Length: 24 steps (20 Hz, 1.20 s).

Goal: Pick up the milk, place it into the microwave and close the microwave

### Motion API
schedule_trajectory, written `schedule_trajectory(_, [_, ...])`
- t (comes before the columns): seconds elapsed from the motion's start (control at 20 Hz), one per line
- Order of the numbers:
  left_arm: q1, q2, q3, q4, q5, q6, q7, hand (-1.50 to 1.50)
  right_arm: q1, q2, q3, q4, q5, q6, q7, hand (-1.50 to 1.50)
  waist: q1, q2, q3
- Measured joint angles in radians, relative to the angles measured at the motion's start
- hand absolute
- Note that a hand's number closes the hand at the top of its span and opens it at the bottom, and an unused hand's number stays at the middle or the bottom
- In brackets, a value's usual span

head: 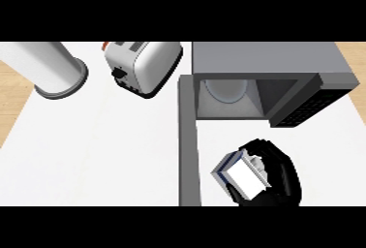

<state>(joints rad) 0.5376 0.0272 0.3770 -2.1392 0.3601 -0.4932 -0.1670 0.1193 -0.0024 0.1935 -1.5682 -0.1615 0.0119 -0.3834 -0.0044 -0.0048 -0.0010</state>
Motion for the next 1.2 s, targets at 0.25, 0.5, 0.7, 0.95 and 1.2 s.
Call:
schedule_trajectory(0.25, [-0.021, -0.003, 0.025, 0.014, 0.006, -0.008, 0.011, -1.5, -0.016, 0.002, 0.101, -0.101, 0.013, -0.152, 0.085, 1.5, 0.005, 0.002, 0.001])
schedule_trajectory(0.5, [-0.036, 0.014, 0.071, 0.03, 0.041, -0.025, 0.033, -1.5, -0.134, -0.002, 0.152, -0.099, 0.039, -0.295, 0.147, 1.5, 0.01, 0.004, 0.001])
schedule_trajectory(0.7, [-0.065, 0.039, 0.106, 0.061, 0.057, -0.029, 0.044, -1.5, -0.254, -0.011, 0.141, -0.002, 0.062, -0.391, 0.156, 1.5, 0.011, 0.003, 0.002])
schedule_trajectory(0.95, [-0.072, 0.034, 0.117, 0.087, 0.04, -0.05, 0.029, -1.5, -0.386, -0.018, 0.097, 0.146, 0.085, -0.481, 0.168, 1.5, 0.014, 0.002, 0.004])
schedule_trajectory(1.2, [-0.109, 0.056, 0.135, 0.127, 0.043, -0.062, 0.033, -1.5, -0.525, -0.007, -0.016, 0.364, 0.061, -0.488, 0.148, 1.5, 0.018, 0.007, 0.002])
